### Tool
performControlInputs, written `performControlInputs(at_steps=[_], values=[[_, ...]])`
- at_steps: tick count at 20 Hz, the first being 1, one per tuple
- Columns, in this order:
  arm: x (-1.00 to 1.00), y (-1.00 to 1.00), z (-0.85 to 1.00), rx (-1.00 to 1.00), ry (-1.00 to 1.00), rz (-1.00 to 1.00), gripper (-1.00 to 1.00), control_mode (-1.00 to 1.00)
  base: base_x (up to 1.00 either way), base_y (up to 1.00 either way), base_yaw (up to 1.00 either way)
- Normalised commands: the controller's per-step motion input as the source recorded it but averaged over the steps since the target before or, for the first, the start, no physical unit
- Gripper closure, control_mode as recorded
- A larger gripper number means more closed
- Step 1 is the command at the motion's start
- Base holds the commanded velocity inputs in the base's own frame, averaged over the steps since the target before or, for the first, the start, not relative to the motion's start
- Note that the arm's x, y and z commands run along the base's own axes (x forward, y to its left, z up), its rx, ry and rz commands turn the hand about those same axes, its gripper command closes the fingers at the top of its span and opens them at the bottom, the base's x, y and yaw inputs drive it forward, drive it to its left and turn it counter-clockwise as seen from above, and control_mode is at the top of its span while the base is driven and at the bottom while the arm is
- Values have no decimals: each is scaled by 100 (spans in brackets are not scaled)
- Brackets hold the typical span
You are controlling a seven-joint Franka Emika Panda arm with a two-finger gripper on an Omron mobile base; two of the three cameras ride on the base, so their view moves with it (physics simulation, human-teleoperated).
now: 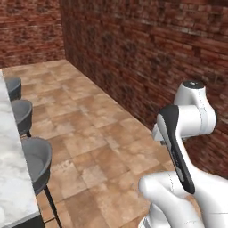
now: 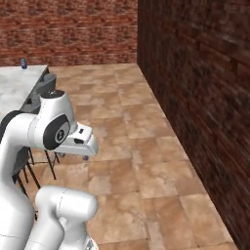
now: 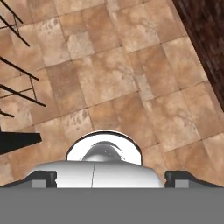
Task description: Four empty soda cans are scattered around the kitchen. Gather all the cans and cluster them next to the stove for recycling.
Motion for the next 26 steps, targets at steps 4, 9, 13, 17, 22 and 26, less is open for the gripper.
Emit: performControlInputs(at_steps=[4, 9, 13, 17, 22, 26], values=[[0, 0, 0, 0, 0, 0, -100, 100, 95, -97, 6], [0, 0, 0, 0, 0, 0, -100, 100, 100, -43, 11], [0, 0, 0, 0, 0, 0, -100, 100, 100, 13, 12], [0, 0, 0, 0, 0, 0, -100, 100, 100, 46, 3], [0, 0, 0, 0, 0, 0, -100, 100, 100, 30, 0], [0, 0, 0, 0, 0, 0, -100, 100, 100, 17, 0]])
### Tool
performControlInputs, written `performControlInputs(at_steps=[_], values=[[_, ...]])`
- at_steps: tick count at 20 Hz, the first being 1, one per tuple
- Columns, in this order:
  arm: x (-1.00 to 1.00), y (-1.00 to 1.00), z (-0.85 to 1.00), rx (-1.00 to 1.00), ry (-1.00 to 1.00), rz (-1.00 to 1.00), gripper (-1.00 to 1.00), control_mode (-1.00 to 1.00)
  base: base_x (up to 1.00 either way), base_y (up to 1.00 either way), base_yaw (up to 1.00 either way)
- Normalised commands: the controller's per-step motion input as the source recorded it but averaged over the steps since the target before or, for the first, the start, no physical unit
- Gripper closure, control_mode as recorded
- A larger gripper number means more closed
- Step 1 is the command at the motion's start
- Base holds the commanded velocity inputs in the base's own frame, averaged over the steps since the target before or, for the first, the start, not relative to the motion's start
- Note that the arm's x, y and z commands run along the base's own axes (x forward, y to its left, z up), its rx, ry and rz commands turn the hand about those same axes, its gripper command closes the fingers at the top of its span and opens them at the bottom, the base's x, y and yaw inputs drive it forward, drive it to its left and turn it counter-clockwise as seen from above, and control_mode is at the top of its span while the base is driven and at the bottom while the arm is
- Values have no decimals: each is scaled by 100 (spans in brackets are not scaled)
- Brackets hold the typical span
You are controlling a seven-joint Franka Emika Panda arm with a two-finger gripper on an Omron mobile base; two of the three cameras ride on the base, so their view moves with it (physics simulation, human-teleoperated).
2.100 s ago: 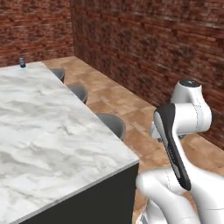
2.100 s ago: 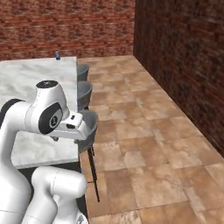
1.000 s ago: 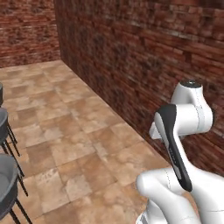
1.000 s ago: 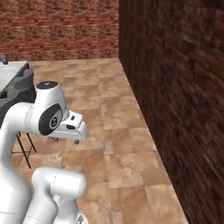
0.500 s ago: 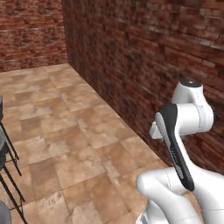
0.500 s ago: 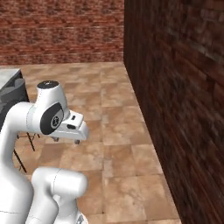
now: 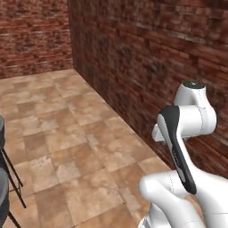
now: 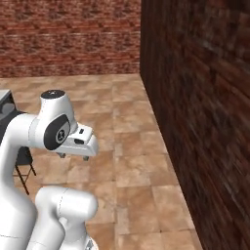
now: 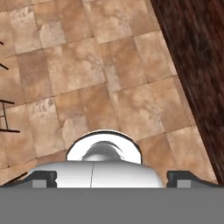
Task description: Four empty soda cans are scattered around the kitchen. Gather all the cans and cluster them next to the stove for recycling.
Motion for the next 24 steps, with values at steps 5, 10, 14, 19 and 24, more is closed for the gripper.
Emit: performControlInputs(at_steps=[5, 10, 14, 19, 24], values=[[0, 0, 0, 0, 0, 0, -100, 100, 100, 12, 2], [0, 0, 0, 0, 0, 0, -100, 100, 100, 5, 7], [0, 0, 0, 0, 0, 0, -100, 100, 100, 5, 10], [0, 0, 0, 0, 0, 0, -100, 100, 100, 3, 14], [0, 0, 0, 0, 0, 0, -100, 100, 100, 0, 23]])
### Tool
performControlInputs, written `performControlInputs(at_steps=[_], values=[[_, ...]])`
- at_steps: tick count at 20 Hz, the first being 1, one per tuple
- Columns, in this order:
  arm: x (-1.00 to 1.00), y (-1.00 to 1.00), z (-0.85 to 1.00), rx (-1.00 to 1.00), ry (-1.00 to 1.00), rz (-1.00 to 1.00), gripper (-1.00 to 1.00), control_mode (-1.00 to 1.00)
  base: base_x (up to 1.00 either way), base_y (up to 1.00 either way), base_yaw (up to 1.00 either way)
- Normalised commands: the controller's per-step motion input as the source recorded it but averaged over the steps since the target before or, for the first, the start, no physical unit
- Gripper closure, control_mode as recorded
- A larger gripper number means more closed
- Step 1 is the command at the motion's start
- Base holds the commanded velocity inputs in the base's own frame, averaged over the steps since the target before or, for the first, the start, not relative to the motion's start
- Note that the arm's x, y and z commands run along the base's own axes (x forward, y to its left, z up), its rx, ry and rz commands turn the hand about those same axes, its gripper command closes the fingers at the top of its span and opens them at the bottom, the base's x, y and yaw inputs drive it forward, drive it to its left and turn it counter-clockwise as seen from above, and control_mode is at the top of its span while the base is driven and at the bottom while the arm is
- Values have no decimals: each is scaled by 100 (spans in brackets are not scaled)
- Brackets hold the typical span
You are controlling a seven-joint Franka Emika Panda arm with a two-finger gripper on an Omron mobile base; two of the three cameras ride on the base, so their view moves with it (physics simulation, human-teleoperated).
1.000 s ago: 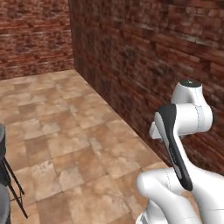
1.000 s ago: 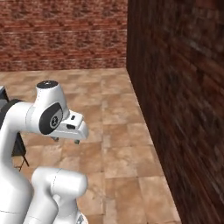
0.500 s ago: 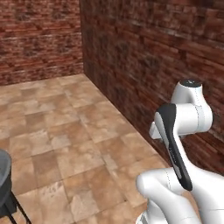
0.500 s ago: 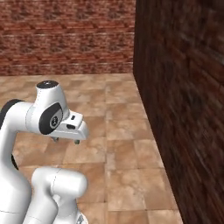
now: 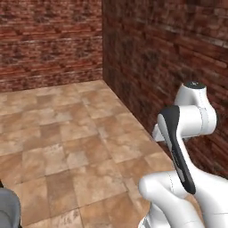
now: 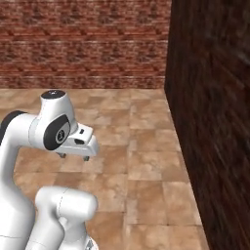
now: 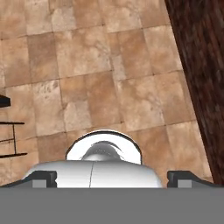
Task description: Four empty soda cans are scattered around the kitchen. Gather all the cans and cluster them next to the stove for recycling.
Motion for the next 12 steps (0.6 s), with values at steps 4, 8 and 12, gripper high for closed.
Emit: performControlInputs(at_steps=[4, 8, 12], values=[[0, 0, 0, 0, 0, 0, -100, 100, 100, 0, 36], [0, 0, 0, 0, 0, 0, -100, 100, 100, 0, 47], [0, 0, 0, 0, 0, 0, -100, 100, 100, 0, 51]])
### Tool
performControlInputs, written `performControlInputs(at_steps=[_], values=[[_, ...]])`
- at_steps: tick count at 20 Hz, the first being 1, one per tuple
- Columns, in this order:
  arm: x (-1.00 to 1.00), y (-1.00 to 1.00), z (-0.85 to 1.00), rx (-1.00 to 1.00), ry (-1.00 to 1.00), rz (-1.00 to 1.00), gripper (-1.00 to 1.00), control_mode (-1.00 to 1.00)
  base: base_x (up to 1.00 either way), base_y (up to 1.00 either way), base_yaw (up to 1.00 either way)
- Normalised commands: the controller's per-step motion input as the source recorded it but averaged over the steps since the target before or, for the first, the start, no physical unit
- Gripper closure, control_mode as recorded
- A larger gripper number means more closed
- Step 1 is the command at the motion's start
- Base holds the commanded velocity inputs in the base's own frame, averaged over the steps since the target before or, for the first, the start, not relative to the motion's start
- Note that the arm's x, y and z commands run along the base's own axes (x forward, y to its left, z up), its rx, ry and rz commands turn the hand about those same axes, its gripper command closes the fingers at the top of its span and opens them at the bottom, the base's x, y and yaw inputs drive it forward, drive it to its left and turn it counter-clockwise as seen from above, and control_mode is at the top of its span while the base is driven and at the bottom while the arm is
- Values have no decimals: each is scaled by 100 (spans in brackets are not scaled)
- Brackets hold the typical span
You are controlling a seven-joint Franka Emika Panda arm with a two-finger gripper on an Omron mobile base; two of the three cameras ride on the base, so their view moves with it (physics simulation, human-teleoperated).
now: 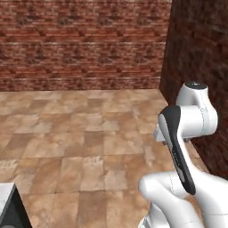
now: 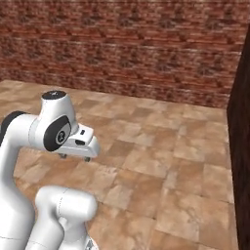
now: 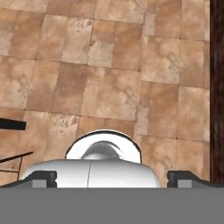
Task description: Four empty soda cans are scattered around the kitchen. Gather all the cans and cluster them next to the stove for recycling.
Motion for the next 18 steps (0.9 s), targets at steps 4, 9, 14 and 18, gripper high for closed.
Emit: performControlInputs(at_steps=[4, 9, 14, 18], values=[[0, 0, 0, 0, 0, 0, -100, 100, 100, 0, 57], [0, 0, 0, 0, 0, 0, -100, 100, 100, 0, 59], [0, 0, 0, 0, 0, 0, -100, 100, 100, 0, 60], [0, 0, 0, 0, 0, 0, -100, 100, 100, 0, 61]])
